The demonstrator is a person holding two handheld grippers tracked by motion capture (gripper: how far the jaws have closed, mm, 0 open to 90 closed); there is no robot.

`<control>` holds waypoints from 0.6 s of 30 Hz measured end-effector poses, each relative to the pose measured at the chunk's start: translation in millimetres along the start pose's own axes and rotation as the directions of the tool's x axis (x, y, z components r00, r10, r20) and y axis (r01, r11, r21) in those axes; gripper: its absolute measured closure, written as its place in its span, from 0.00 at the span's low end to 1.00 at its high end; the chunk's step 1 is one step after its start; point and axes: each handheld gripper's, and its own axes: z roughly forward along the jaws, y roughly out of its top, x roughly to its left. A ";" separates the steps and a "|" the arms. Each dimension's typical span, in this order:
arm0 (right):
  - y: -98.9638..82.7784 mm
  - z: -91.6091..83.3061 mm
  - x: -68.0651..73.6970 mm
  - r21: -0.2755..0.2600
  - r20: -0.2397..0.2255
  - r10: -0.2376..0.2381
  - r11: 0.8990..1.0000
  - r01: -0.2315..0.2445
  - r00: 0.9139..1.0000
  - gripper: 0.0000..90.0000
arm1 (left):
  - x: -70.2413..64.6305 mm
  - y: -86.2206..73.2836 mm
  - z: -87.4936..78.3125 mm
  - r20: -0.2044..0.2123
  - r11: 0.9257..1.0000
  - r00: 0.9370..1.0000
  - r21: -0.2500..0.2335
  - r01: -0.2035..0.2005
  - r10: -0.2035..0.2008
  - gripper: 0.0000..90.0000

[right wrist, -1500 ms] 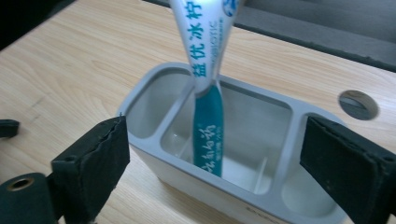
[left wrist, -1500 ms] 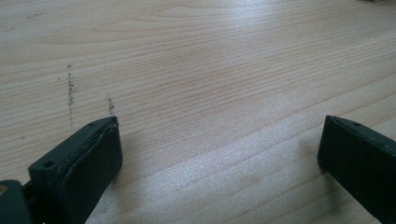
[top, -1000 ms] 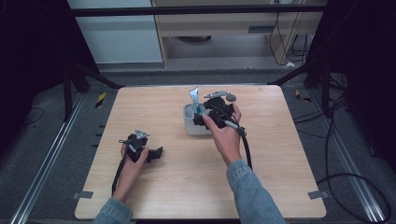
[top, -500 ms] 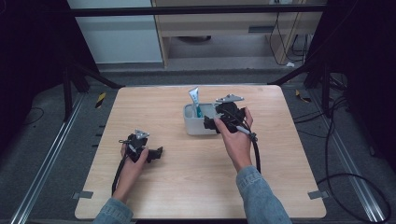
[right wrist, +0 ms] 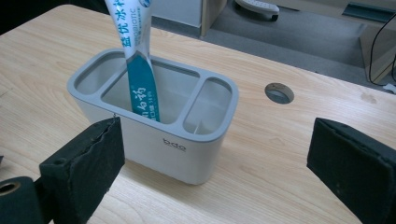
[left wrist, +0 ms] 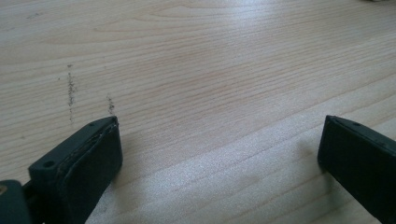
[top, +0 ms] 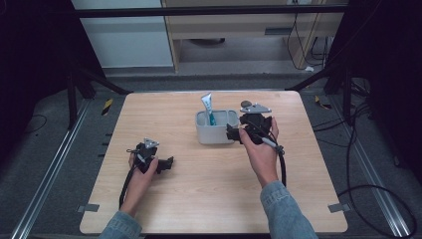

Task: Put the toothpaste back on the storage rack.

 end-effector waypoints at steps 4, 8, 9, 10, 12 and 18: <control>-5.3 -3.7 -5.3 -0.005 0.012 -0.008 1.000 0.008 1.000 0.05 | 0.0 0.0 0.0 0.000 1.000 1.000 0.000 0.001 -0.001 0.00; -11.5 -6.8 -12.4 -0.008 0.020 -0.011 1.000 0.011 1.000 0.06 | 0.0 0.0 0.0 0.000 1.000 1.000 0.000 0.001 -0.001 0.00; -13.3 -7.4 -14.9 -0.012 0.018 -0.013 1.000 0.013 1.000 0.06 | 0.0 0.0 0.0 0.000 1.000 1.000 0.000 0.001 -0.001 0.00; -15.7 -8.1 -17.6 -0.015 0.017 -0.008 1.000 0.009 1.000 0.06 | 0.0 0.0 0.0 0.000 1.000 1.000 0.000 0.000 0.000 0.00; -19.4 -8.8 -21.6 -0.020 0.020 -0.015 1.000 0.015 1.000 0.06 | 0.0 0.0 0.0 0.000 1.000 1.000 0.000 0.000 0.000 0.00; -34.3 -11.8 -37.9 -0.016 0.022 -0.027 0.999 0.028 0.999 0.07 | 0.0 0.0 0.0 0.000 1.000 1.000 0.000 0.000 0.000 0.00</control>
